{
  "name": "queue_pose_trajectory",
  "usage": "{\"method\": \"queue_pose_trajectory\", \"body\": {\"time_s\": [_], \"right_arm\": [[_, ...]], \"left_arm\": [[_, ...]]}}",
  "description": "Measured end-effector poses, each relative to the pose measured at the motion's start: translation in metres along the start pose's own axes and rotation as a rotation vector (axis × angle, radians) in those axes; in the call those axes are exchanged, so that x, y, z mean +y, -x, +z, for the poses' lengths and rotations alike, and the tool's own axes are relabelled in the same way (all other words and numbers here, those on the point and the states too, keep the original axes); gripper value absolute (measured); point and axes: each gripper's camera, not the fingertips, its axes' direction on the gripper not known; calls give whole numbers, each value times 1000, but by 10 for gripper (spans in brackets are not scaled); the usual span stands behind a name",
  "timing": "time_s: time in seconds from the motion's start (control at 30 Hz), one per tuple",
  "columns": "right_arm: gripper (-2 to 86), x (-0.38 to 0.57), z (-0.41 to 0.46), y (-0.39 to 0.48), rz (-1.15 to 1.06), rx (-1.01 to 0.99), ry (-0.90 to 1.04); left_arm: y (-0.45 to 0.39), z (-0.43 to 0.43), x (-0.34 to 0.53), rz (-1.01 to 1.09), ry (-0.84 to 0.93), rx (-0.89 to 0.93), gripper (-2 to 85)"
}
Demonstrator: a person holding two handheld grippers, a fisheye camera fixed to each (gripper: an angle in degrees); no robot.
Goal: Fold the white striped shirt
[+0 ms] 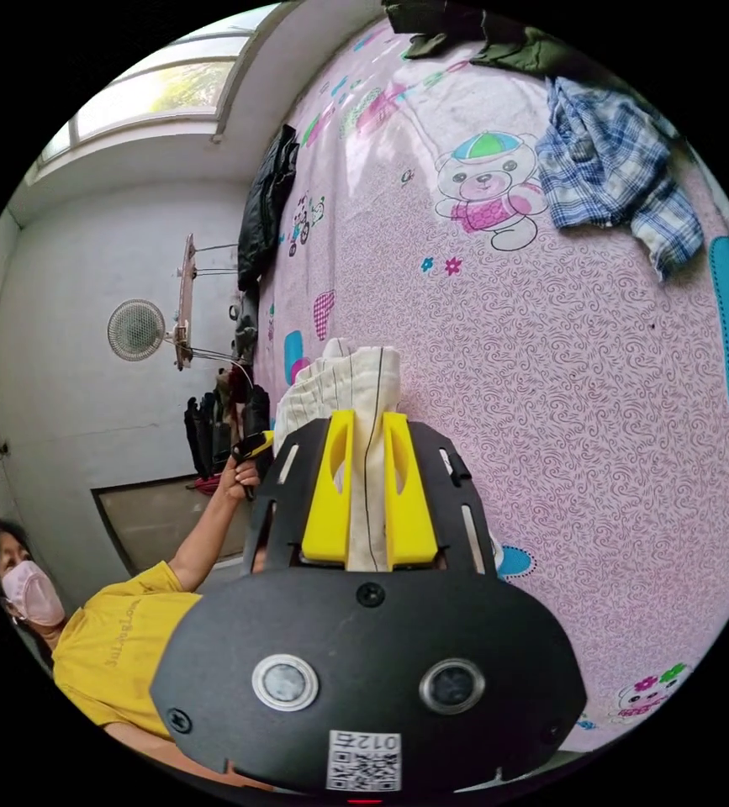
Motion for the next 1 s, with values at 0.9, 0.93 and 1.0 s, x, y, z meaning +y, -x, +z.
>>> {"method": "queue_pose_trajectory", "body": {"time_s": [0.9, 0.93, 1.0], "right_arm": [[17, 32, -30, 68, -270, -191, -118], [16, 33, -31, 72, -277, -174, -111], [16, 34, -31, 77, -278, -126, -112]], "left_arm": [[-62, -29, -48, 128, 48, 35, 34], [-64, -28, -50, 138, 58, 36, 35], [-71, -22, -55, 151, 87, 59, 42]]}}
